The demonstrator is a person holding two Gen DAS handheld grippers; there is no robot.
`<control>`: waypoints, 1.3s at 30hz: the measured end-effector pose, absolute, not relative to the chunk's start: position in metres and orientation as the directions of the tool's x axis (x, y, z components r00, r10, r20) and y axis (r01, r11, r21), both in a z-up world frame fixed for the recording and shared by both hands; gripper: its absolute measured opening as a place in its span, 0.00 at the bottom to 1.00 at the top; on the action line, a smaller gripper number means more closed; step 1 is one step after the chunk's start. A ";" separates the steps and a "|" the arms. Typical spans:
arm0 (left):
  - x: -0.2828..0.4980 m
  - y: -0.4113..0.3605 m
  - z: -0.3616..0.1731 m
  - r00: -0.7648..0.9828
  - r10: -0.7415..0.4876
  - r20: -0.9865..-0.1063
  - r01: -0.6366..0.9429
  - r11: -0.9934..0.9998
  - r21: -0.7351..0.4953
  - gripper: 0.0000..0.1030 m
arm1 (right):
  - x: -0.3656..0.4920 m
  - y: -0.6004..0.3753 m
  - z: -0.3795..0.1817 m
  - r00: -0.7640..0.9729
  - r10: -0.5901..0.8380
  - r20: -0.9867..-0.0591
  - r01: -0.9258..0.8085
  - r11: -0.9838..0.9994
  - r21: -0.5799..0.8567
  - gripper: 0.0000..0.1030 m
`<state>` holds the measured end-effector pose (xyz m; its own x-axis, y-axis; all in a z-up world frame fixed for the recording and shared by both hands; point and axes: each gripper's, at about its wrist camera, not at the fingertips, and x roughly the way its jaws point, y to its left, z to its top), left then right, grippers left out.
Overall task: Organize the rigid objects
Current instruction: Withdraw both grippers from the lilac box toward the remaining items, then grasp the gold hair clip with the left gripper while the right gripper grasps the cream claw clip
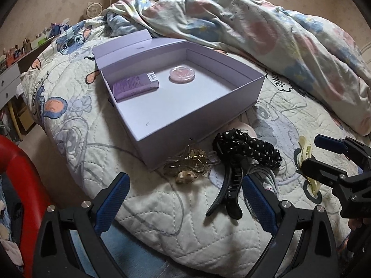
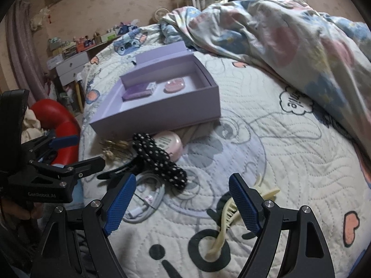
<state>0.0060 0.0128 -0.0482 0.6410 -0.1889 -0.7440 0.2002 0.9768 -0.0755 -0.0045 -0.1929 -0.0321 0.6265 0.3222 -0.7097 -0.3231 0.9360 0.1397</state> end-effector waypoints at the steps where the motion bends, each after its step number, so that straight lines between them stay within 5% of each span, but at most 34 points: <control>1: 0.008 0.012 -0.050 0.641 -0.188 -0.744 0.197 0.977 -0.077 0.96 | -0.003 -0.194 -0.034 0.625 0.318 -0.713 -0.319 0.938 0.138 0.80; 14: 0.034 0.007 -0.065 0.628 -0.184 -0.756 0.175 0.980 -0.093 0.91 | 0.011 -0.210 -0.045 0.614 0.286 -0.736 -0.269 0.952 0.145 0.80; 39: 0.028 0.022 -0.070 0.641 -0.158 -0.751 0.100 0.987 -0.123 0.56 | 0.010 -0.226 -0.051 0.606 0.232 -0.761 -0.194 0.971 0.141 0.80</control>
